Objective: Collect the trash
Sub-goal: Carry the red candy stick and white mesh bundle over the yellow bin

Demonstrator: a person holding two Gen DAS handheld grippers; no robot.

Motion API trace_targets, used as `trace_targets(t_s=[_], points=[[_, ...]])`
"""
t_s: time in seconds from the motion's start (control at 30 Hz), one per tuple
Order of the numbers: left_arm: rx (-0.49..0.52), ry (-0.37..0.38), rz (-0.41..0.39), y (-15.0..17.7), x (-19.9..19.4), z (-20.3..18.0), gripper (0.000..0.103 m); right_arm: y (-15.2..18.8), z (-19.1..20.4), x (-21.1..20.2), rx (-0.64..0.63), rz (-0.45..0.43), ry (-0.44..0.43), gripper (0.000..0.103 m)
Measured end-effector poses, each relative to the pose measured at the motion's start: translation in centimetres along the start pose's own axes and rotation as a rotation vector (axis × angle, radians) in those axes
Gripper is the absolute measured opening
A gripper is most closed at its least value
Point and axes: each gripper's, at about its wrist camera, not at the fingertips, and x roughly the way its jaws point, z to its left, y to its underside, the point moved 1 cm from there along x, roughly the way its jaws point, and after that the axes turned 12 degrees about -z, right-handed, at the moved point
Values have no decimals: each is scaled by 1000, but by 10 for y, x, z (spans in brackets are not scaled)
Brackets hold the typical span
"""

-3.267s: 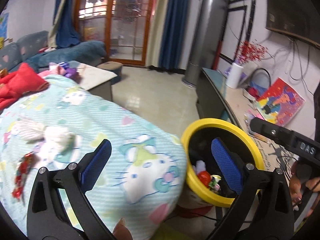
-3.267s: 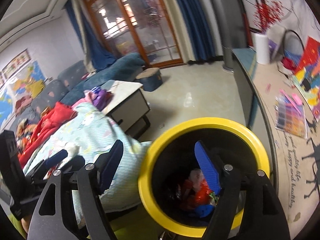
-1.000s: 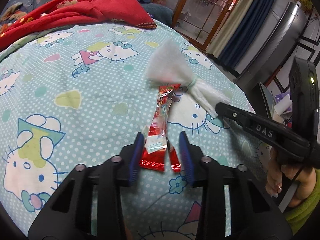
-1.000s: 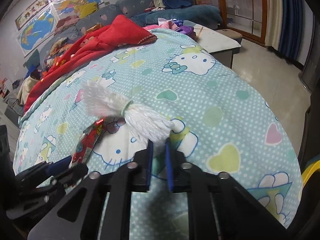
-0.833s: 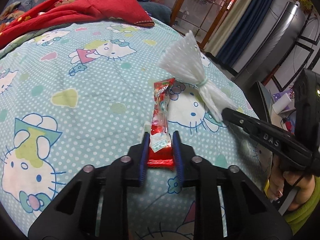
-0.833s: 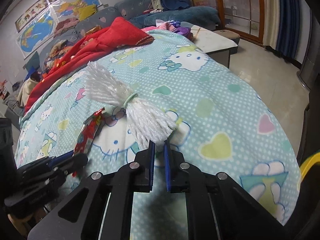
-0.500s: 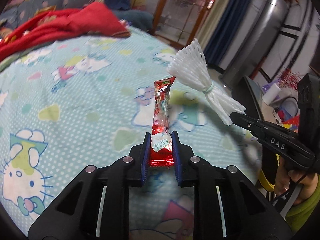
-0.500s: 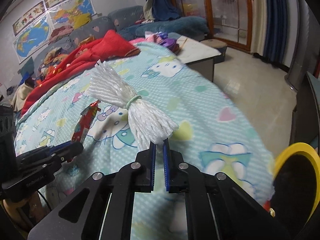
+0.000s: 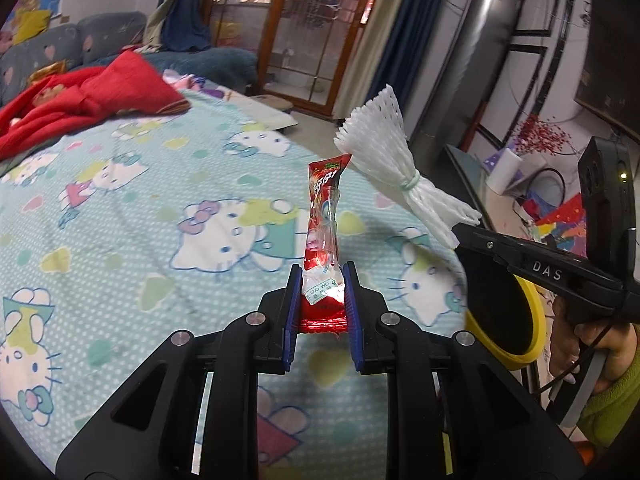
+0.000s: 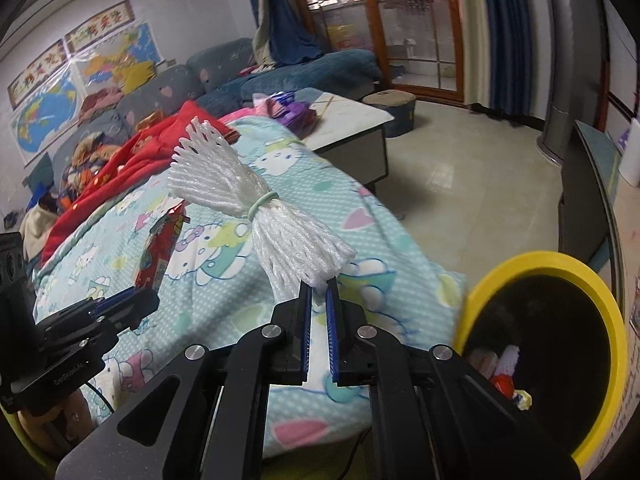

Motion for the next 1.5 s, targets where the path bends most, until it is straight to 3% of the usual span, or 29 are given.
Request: trace_targets(t_s=[0.47, 0.87, 1.13, 1.5], points=[[87, 90, -24, 0, -2, -46, 15, 10, -51, -39, 68, -52, 150, 7], [177, 209, -10, 1, 15, -106, 15, 37, -111, -65, 171, -21, 329, 7], [260, 300, 21, 8, 35, -157, 15, 68, -147, -88, 257, 11, 429, 7], [304, 366, 114, 26, 73, -202, 15, 93, -169, -107, 242, 39, 534, 10]])
